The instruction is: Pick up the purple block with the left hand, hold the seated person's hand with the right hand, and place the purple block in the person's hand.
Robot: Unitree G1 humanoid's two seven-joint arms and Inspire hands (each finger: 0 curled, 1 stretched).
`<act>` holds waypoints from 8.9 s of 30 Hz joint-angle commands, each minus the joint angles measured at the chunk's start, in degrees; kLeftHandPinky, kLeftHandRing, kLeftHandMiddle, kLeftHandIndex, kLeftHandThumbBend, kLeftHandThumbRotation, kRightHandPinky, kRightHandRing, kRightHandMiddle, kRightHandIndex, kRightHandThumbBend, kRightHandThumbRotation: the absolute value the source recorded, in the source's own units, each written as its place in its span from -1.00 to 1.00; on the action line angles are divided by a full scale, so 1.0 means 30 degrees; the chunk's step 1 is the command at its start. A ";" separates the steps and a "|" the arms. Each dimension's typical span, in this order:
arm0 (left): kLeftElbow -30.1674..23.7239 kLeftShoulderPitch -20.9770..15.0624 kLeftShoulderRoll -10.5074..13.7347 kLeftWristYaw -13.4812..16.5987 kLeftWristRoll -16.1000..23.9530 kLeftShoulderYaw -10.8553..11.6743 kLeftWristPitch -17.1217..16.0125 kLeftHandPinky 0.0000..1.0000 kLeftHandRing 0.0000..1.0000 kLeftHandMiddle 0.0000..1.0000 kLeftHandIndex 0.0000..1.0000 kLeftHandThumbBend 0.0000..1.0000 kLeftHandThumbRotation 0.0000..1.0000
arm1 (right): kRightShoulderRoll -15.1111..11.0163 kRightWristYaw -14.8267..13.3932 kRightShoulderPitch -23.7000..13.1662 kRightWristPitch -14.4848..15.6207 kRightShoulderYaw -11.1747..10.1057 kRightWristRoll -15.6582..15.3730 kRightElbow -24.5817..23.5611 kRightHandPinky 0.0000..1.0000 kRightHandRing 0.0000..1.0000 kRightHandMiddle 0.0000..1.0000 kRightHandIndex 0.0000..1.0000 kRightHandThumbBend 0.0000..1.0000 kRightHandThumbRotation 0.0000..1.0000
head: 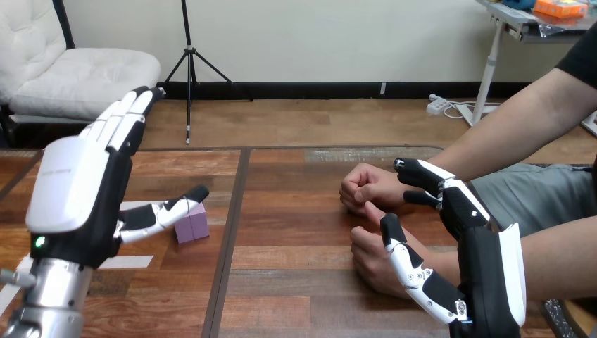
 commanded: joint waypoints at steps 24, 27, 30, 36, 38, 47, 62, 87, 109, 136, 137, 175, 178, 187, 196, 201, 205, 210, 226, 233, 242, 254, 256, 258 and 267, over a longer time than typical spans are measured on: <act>0.5679 -0.4661 0.2704 -0.2015 -0.1014 -0.2974 0.0223 0.69 0.79 0.82 0.82 0.46 0.01 | 0.0084 0.0289 -0.1383 -0.0133 -0.0464 0.0145 -0.0021 0.38 0.52 0.54 0.46 -0.31 -0.65; 0.6252 -0.5064 0.2784 -0.2478 -0.1398 -0.3190 0.0285 0.69 0.78 0.82 0.81 0.49 0.02 | 0.0078 0.0290 -0.1409 -0.0136 -0.0520 0.0080 -0.0028 0.38 0.52 0.54 0.46 -0.31 -0.65; 0.6798 -0.5458 0.2886 -0.2816 -0.1583 -0.3449 0.0358 0.68 0.78 0.82 0.81 0.52 0.02 | 0.0069 0.0260 -0.1434 -0.0135 -0.0567 -0.0023 -0.0041 0.38 0.52 0.53 0.46 -0.31 -0.65; 0.7795 -0.6179 0.3023 -0.3450 -0.1879 -0.3936 0.0397 0.66 0.77 0.81 0.81 0.58 -0.01 | 0.0080 0.0364 -0.1489 -0.0168 -0.0539 0.0150 -0.0016 0.38 0.52 0.53 0.45 -0.31 -0.63; 0.8049 -0.6417 0.3074 -0.3688 -0.1818 -0.4153 0.0622 0.66 0.77 0.81 0.81 0.60 -0.01 | 0.0100 0.0366 -0.1491 -0.0143 -0.0533 0.0118 -0.0045 0.38 0.52 0.53 0.45 -0.30 -0.63; 0.9114 -0.7310 0.3141 -0.4395 -0.1638 -0.4922 0.1249 0.65 0.77 0.80 0.80 0.66 0.00 | 0.0014 0.0424 -0.1507 -0.0168 -0.0582 0.0099 -0.0027 0.40 0.52 0.52 0.45 -0.31 -0.62; 1.1002 -0.8503 0.3188 -0.4273 -0.1416 -0.6038 0.1623 0.60 0.75 0.78 0.78 0.72 -0.03 | 0.0046 0.0418 -0.1378 0.0106 -0.0727 -0.0067 -0.0315 0.40 0.52 0.52 0.46 -0.30 -0.59; 1.2014 -0.9009 0.3265 -0.3183 -0.0700 -0.7314 0.2321 0.62 0.76 0.79 0.79 0.69 -0.08 | 0.0067 0.0545 -0.1273 0.0109 -0.0855 -0.0113 -0.0397 0.37 0.50 0.51 0.43 -0.30 -0.56; 1.2675 -0.9183 0.3346 -0.1722 0.0149 -0.8147 0.3033 0.66 0.79 0.82 0.82 0.62 -0.06 | 0.0029 0.0473 -0.1277 -0.0068 -0.1054 -0.0273 -0.0279 0.39 0.50 0.50 0.43 -0.30 -0.56; 1.3208 -0.9190 0.3314 -0.0330 0.0311 -0.8505 0.3257 0.72 0.81 0.82 0.83 0.57 -0.05 | 0.0010 0.0560 -0.1220 0.0006 -0.1099 -0.0267 -0.0346 0.42 0.51 0.50 0.43 -0.30 -0.52; 1.3237 -0.9196 0.3308 -0.0292 0.0298 -0.8508 0.3241 0.72 0.80 0.82 0.82 0.57 -0.05 | 0.0013 0.0567 -0.1222 0.0005 -0.1095 -0.0252 -0.0345 0.42 0.51 0.50 0.43 -0.30 -0.52; 1.5623 -1.0773 0.2780 -0.0523 -0.0413 -0.8774 0.2781 0.59 0.71 0.76 0.77 0.41 -0.07 | 0.0019 0.0607 -0.1284 -0.0106 -0.1061 -0.0228 -0.0231 0.38 0.49 0.49 0.43 -0.29 -0.52; 1.5834 -1.0933 0.2738 -0.0533 -0.0411 -0.8844 0.2770 0.58 0.71 0.76 0.77 0.39 -0.10 | 0.0016 0.0633 -0.1261 -0.0097 -0.1052 -0.0186 -0.0242 0.38 0.49 0.48 0.43 -0.29 -0.52; 1.6494 -1.1436 0.2562 -0.0445 -0.0445 -0.9087 0.2740 0.56 0.68 0.74 0.75 0.39 -0.16 | 0.0044 0.0580 -0.1204 -0.0007 -0.1084 -0.0347 -0.0333 0.38 0.49 0.49 0.43 -0.29 -0.51; 1.7114 -1.1875 0.2364 -0.0304 -0.0363 -0.9334 0.2709 0.54 0.66 0.72 0.74 0.40 -0.16 | 0.0072 0.0534 -0.1234 -0.0124 -0.1077 -0.0324 -0.0267 0.38 0.48 0.48 0.41 -0.29 -0.52; 1.7307 -1.2076 0.2252 -0.0328 -0.0257 -0.9470 0.2814 0.53 0.65 0.71 0.73 0.40 -0.14 | 0.0070 0.0528 -0.1213 -0.0053 -0.1091 -0.0407 -0.0343 0.37 0.48 0.48 0.41 -0.29 -0.52; 1.7452 -1.2215 0.2175 -0.0367 -0.0230 -0.9584 0.2868 0.53 0.66 0.72 0.74 0.40 -0.12 | 0.0105 0.0518 -0.1206 -0.0041 -0.1088 -0.0387 -0.0350 0.37 0.48 0.48 0.41 -0.29 -0.52; 1.7716 -1.2384 0.2087 -0.0329 -0.0292 -0.9720 0.2828 0.53 0.66 0.73 0.75 0.40 -0.10 | 0.0109 0.0558 -0.1177 -0.0012 -0.1080 -0.0362 -0.0395 0.37 0.48 0.48 0.41 -0.28 -0.52; 1.8557 -1.2850 0.1806 -0.0159 -0.0356 -1.0053 0.2773 0.53 0.67 0.73 0.75 0.42 -0.10 | 0.0070 0.0654 -0.1078 0.0227 -0.1106 -0.0441 -0.0576 0.37 0.48 0.49 0.41 -0.28 -0.50; 1.8728 -1.2952 0.1717 -0.0197 -0.0311 -1.0108 0.2829 0.51 0.66 0.73 0.75 0.42 -0.11 | 0.0096 0.0679 -0.1021 0.0358 -0.1086 -0.0418 -0.0700 0.38 0.49 0.49 0.41 -0.27 -0.47; 1.9107 -1.3098 0.1557 -0.0172 -0.0314 -1.0135 0.2838 0.50 0.64 0.70 0.73 0.41 -0.16 | 0.0041 0.0679 -0.1045 0.0383 -0.1081 -0.0406 -0.0692 0.38 0.49 0.49 0.41 -0.27 -0.45; 1.9696 -1.3294 0.1362 -0.0282 -0.0400 -1.0232 0.3049 0.51 0.63 0.68 0.71 0.40 -0.20 | 0.0049 0.0778 -0.0945 0.0587 -0.1063 -0.0375 -0.0885 0.36 0.48 0.49 0.41 -0.27 -0.44; 1.9876 -1.3331 0.1349 -0.0212 -0.0406 -1.0272 0.2995 0.50 0.62 0.68 0.71 0.40 -0.21 | 0.0027 0.0783 -0.0961 0.0531 -0.1073 -0.0363 -0.0862 0.36 0.48 0.49 0.41 -0.27 -0.44; 2.0025 -1.3377 0.1339 -0.0148 -0.0393 -1.0331 0.2979 0.50 0.62 0.67 0.71 0.40 -0.22 | 0.0010 0.0790 -0.0972 0.0502 -0.1088 -0.0373 -0.0860 0.36 0.48 0.49 0.41 -0.27 -0.44; 2.0611 -1.3530 0.1200 0.0069 -0.0484 -1.0468 0.3094 0.47 0.60 0.66 0.69 0.38 -0.29 | -0.0017 0.0865 -0.0936 0.0517 -0.1132 -0.0345 -0.0897 0.35 0.48 0.49 0.41 -0.27 -0.45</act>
